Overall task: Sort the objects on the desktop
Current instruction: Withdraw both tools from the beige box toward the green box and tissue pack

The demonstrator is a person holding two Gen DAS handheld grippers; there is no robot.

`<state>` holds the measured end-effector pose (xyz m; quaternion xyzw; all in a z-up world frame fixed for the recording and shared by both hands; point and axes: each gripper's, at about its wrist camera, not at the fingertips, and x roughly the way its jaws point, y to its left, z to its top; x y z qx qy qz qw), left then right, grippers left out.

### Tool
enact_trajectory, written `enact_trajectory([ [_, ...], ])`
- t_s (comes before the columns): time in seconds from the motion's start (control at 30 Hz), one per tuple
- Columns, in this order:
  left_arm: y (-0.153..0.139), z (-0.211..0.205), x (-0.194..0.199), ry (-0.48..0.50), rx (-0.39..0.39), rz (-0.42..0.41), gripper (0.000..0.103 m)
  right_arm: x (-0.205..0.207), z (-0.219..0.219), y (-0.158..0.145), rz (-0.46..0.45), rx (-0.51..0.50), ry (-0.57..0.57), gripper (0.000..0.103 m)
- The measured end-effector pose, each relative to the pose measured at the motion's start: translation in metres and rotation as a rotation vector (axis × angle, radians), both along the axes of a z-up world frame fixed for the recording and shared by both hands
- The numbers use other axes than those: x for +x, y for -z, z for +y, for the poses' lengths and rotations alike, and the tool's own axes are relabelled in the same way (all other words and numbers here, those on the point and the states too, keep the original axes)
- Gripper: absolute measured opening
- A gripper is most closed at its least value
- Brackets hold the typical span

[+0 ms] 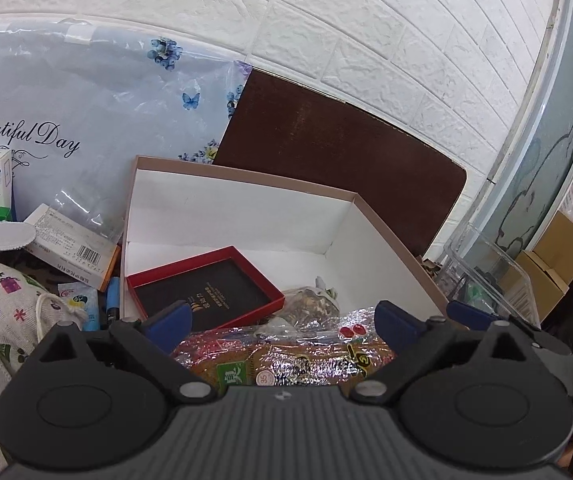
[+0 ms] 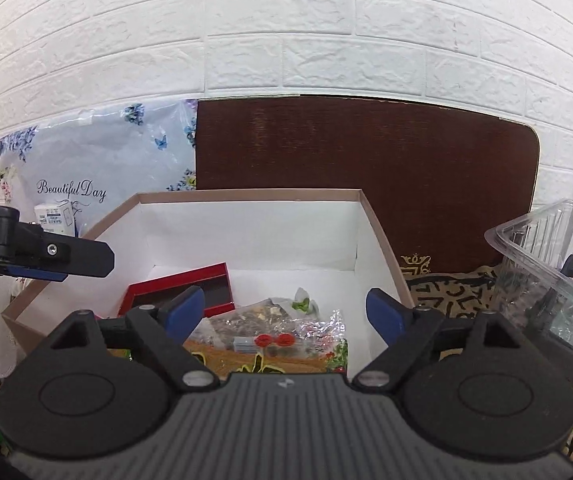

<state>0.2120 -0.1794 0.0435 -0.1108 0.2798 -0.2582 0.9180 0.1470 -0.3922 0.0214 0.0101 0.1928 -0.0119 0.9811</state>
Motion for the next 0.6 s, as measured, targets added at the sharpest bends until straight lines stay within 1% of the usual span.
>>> enact_trajectory([
  [0.07, -0.001, 0.003, -0.004, 0.004, -0.001, 0.004, 0.101, -0.002, 0.002, -0.001, 0.002, 0.003, 0.001, 0.088],
  [0.13, -0.004, 0.012, -0.010, 0.044, -0.028, 0.025, 0.100, -0.005, 0.005, -0.004, 0.008, 0.012, 0.006, 0.089],
  [0.23, -0.017, 0.044, -0.031, 0.084, -0.147, 0.032, 0.100, -0.017, 0.015, -0.015, 0.017, 0.038, -0.015, 0.089],
  [0.3, -0.030, 0.074, -0.048, 0.077, -0.221, 0.019, 0.100, -0.029, 0.026, -0.030, -0.006, 0.060, -0.081, 0.089],
  [0.4, -0.059, 0.123, -0.076, 0.029, -0.327, -0.049, 0.101, -0.048, 0.045, -0.063, -0.054, 0.103, -0.158, 0.090],
  [0.47, -0.077, 0.151, -0.094, -0.018, -0.369, -0.118, 0.101, -0.065, 0.058, -0.087, -0.107, 0.154, -0.227, 0.094],
  [0.53, -0.091, 0.170, -0.106, -0.073, -0.365, -0.173, 0.102, -0.082, 0.071, -0.107, -0.180, 0.185, -0.316, 0.097],
  [0.6, -0.094, 0.183, -0.117, -0.116, -0.341, -0.209, 0.103, -0.093, 0.084, -0.121, -0.235, 0.177, -0.365, 0.102],
])
